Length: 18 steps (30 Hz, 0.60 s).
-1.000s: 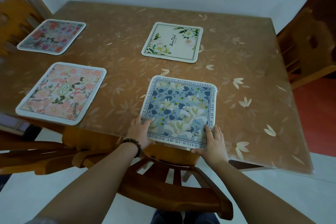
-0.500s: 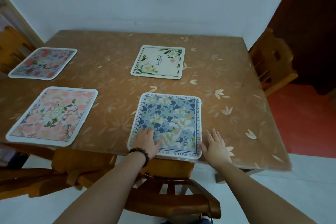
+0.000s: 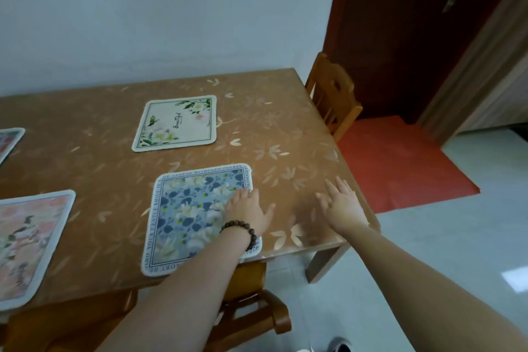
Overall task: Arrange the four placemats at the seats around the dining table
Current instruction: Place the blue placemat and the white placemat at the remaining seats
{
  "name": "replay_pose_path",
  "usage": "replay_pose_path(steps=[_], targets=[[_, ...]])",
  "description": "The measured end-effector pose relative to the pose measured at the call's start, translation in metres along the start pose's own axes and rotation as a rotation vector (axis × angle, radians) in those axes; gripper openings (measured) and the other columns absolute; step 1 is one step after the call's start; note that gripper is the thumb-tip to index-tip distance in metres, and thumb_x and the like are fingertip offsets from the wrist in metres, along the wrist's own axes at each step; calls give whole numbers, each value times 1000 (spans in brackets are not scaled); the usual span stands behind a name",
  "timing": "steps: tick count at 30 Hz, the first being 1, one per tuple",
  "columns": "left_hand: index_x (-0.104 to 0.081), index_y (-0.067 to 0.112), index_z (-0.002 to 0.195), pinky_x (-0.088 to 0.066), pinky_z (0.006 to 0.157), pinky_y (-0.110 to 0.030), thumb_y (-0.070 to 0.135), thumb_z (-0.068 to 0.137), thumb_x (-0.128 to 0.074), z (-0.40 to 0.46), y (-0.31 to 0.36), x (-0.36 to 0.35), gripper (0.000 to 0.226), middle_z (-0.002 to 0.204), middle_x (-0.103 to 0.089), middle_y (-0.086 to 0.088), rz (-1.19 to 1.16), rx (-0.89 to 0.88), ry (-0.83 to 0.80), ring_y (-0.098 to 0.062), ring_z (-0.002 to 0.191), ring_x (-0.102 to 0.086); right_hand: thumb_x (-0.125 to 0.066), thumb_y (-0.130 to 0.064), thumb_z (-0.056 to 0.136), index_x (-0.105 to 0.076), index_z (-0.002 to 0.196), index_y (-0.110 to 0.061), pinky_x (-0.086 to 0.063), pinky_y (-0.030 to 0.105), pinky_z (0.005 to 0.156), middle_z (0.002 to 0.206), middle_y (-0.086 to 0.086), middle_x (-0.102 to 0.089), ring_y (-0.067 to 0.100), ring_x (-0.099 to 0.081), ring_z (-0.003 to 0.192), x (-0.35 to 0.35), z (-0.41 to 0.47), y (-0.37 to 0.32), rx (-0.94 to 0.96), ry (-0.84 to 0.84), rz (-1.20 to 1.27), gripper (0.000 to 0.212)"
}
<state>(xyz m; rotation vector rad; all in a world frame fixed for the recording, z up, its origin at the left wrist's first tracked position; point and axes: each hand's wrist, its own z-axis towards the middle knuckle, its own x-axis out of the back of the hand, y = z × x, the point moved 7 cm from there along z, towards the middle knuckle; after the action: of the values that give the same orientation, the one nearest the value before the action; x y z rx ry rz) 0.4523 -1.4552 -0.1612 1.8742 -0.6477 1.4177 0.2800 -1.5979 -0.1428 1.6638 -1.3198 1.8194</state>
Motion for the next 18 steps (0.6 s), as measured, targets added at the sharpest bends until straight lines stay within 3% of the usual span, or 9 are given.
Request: replay_pose_path(steps=[8, 18], targets=[[-29, 14, 144, -18, 113, -44, 57, 91, -32, 33, 88, 3, 69, 154, -27, -6, -25, -11, 23, -26, 143, -15, -33, -44, 98, -27, 147, -18, -3, 37, 116, 158, 9, -13, 23, -5, 145, 52, 26, 73, -7, 45, 19, 56], [-30, 19, 144, -22, 112, -46, 60, 90, -31, 81, 227, -16, 67, 153, -29, -5, 9, 165, 63, -26, 141, -22, -31, -40, 99, -26, 147, -17, -3, 40, 117, 157, 9, -15, 23, -4, 145, 121, 102, 180, 159, 2, 9, 53]])
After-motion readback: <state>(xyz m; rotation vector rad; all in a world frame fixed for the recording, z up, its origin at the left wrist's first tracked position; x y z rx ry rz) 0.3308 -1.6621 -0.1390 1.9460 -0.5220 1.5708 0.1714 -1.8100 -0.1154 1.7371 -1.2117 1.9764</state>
